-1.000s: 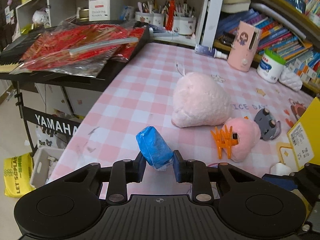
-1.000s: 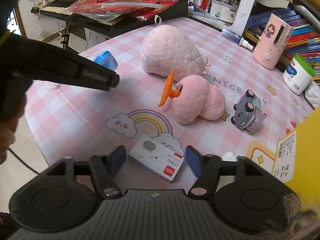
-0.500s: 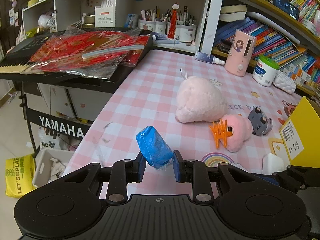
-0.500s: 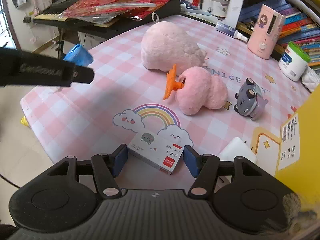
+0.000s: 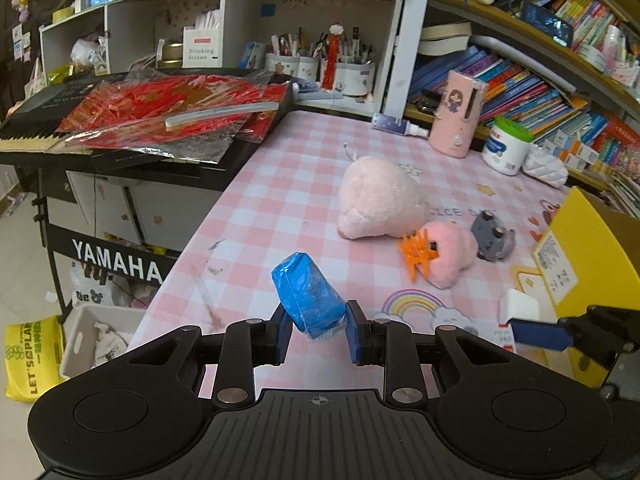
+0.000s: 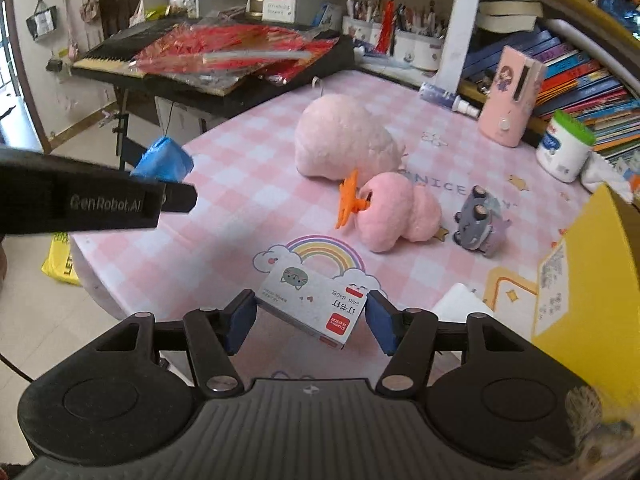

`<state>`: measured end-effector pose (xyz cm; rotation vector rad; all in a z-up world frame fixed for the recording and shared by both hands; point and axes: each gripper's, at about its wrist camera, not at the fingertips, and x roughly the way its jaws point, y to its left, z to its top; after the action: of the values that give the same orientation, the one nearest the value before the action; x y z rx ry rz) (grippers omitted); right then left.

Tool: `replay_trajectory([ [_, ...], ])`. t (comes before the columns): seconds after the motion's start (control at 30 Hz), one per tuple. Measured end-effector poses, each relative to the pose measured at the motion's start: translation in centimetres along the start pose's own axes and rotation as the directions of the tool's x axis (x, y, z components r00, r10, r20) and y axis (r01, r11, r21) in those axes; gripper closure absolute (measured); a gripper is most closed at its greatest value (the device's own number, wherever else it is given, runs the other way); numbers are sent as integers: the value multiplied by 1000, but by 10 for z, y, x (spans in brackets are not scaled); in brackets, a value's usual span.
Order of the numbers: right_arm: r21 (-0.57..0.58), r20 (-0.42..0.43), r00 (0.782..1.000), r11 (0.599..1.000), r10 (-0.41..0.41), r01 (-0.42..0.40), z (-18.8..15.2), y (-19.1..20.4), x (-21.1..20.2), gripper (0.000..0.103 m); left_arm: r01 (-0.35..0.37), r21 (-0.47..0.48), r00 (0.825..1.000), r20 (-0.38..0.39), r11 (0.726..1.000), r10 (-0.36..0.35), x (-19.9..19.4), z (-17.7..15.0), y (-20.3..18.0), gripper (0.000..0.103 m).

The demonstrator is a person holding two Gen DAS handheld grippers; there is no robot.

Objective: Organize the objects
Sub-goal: 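Lift the blue clip with the left gripper while the right gripper grasps the white card box, then carry the blue clip and white card box toward the yellow box with both grippers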

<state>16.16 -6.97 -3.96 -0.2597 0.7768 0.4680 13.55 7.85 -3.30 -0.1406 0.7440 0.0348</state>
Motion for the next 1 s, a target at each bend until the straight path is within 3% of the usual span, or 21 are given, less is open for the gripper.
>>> replay_trajectory([
  [0.37,110,26,996,990,-86,83,-22,4,-55,45,44,45,999,21,998,-45,-51,-31,-1,77],
  [0.63,127,33,994,987,-105,100,-47,26,-86,45,76,70,996,33,995,-79,-84,-51,-1,77],
  [1.0,231,9,986,960,-165,158,-93,40,-124,45,150,147,988,5,978,-152,-113,-80,-16,77],
])
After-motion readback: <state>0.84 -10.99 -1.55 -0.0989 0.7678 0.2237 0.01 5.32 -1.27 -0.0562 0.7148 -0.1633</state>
